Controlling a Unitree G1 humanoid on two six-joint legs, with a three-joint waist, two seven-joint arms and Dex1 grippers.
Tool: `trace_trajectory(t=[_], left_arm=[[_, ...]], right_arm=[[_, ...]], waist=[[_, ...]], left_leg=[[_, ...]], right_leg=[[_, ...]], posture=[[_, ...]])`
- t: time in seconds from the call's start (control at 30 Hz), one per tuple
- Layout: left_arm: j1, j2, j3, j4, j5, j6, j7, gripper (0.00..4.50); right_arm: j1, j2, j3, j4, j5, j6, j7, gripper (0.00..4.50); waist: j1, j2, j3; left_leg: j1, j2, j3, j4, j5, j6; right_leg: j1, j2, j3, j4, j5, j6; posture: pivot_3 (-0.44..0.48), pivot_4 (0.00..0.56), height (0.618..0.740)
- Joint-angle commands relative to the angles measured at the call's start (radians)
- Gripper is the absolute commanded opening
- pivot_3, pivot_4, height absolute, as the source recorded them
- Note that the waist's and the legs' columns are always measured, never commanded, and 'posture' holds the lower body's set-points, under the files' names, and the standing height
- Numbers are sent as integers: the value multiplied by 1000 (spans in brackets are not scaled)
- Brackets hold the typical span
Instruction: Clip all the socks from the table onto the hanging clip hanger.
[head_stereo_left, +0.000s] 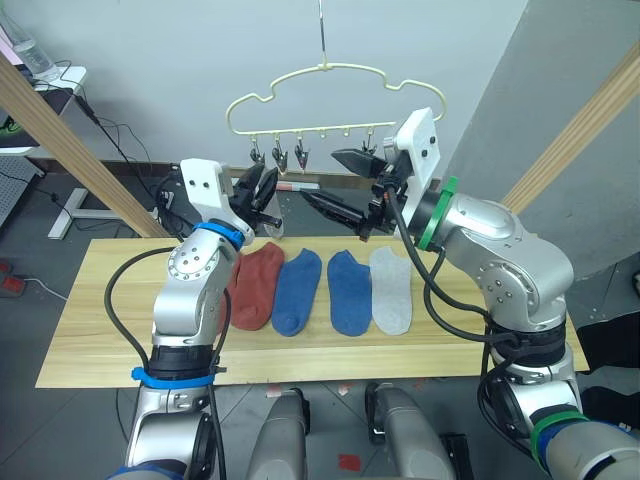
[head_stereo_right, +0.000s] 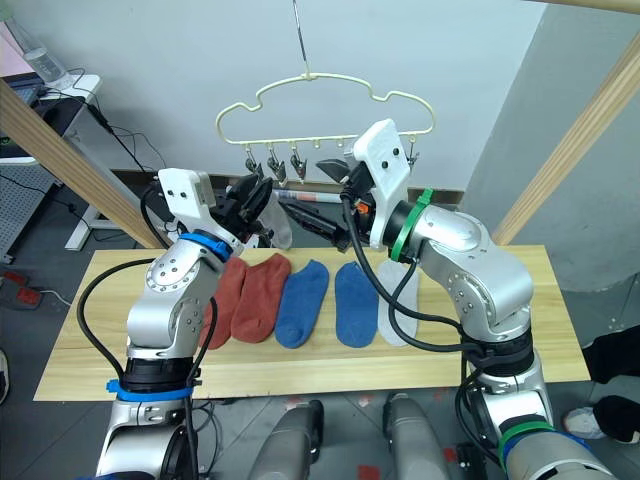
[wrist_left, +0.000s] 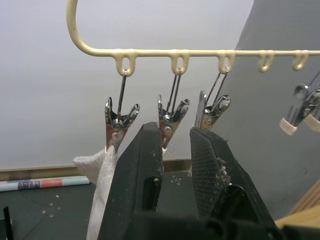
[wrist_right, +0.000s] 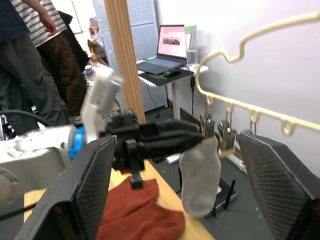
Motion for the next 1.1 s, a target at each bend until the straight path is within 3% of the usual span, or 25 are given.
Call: trace_trajectory(t=[0.03, 0.77, 0.97, 1.1], left_arm=[[-30, -9, 17, 14, -2, -38, -4, 1135], [-95, -25, 1, 143, 30, -126, -38, 1135], [-108, -20, 4, 169, 42, -138, -40, 2468], [-121, -22, 3, 188, 45, -145, -43, 2468]], right_arm=[[-19, -1, 11, -48, 16, -27, 6, 4044], [-41, 6, 22, -52, 25, -41, -5, 4044], [-44, 8, 21, -51, 24, -40, -9, 4044], [-44, 6, 21, -51, 25, -39, -8, 4044]], waist=[[0, 0, 0], [-2, 0, 0], [-2, 0, 0], [-3, 0, 0]], left_leg=[[0, 0, 0, 0, 0, 0], [0, 0, 0, 0, 0, 0], [0, 0, 0, 0, 0, 0], [0, 0, 0, 0, 0, 0]], right_leg=[[0, 0, 0, 0, 0, -1], [0, 0, 0, 0, 1, -2], [0, 0, 0, 0, 1, -2], [0, 0, 0, 0, 1, -2]], posture=[[-33, 299, 740], [-50, 294, 740], [-53, 290, 740], [-54, 287, 740]])
